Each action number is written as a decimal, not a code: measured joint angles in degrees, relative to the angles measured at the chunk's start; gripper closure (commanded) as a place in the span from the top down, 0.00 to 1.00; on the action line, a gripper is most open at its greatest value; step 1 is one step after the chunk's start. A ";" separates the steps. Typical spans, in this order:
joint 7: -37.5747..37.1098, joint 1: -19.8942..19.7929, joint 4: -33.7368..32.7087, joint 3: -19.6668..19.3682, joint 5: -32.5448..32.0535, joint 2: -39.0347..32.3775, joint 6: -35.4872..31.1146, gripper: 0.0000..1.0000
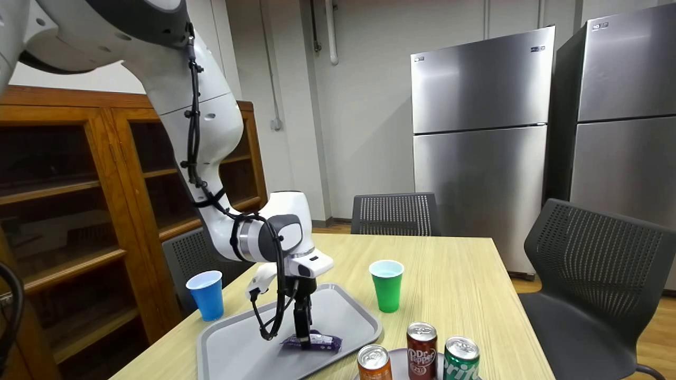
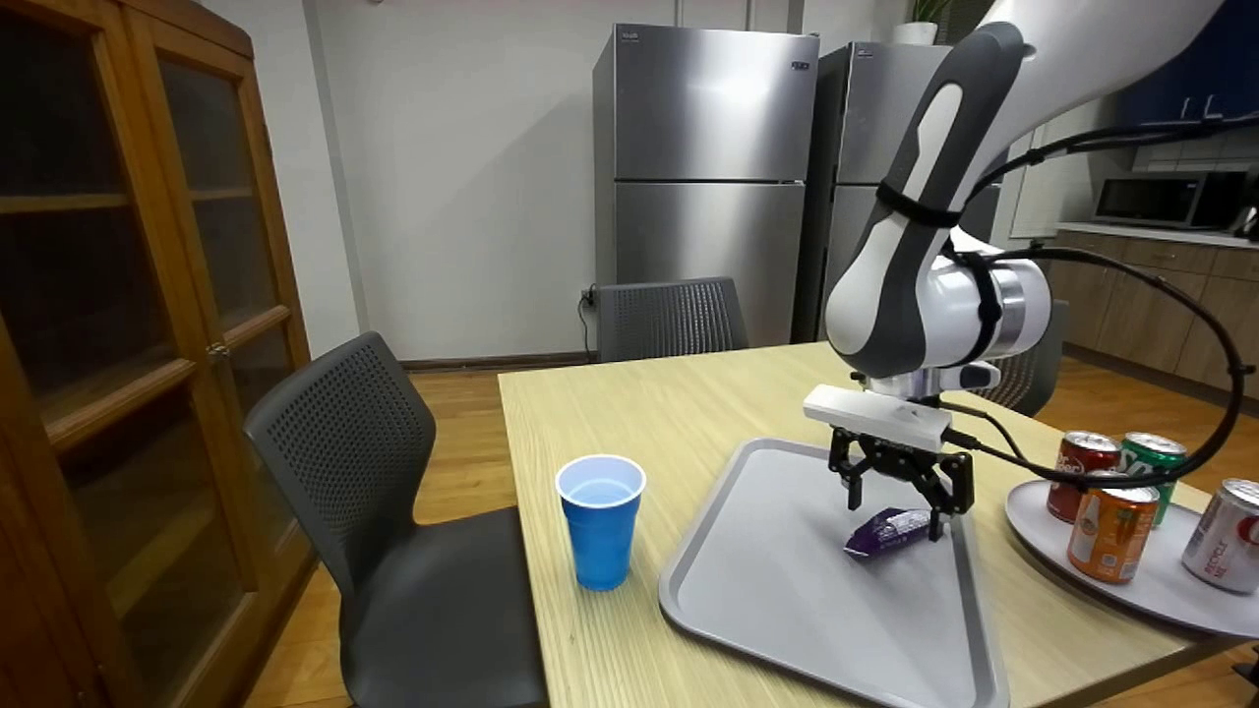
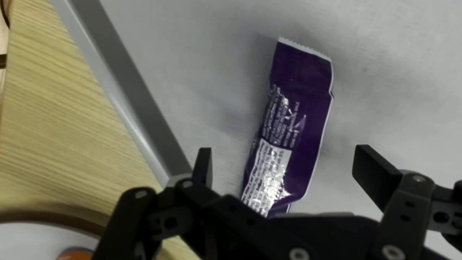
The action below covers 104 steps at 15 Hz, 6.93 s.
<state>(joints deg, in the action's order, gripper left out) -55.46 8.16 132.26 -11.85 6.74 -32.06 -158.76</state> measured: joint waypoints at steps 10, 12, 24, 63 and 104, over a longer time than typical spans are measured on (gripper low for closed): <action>0.00 -0.19 0.37 0.30 2.83 0.00 -0.91 1.00; 0.00 -0.27 0.37 0.29 2.98 0.00 -0.93 1.00; -0.67 -0.34 0.18 -0.31 3.03 -0.98 -1.53 0.72; 1.12 10.49 -21.88 1.99 -16.53 -2.17 7.41 0.04; 20.75 7.57 -45.99 3.58 -16.14 -15.87 18.20 1.00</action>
<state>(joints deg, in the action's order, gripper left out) -34.71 15.73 86.27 -8.27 -9.40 -47.93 -140.56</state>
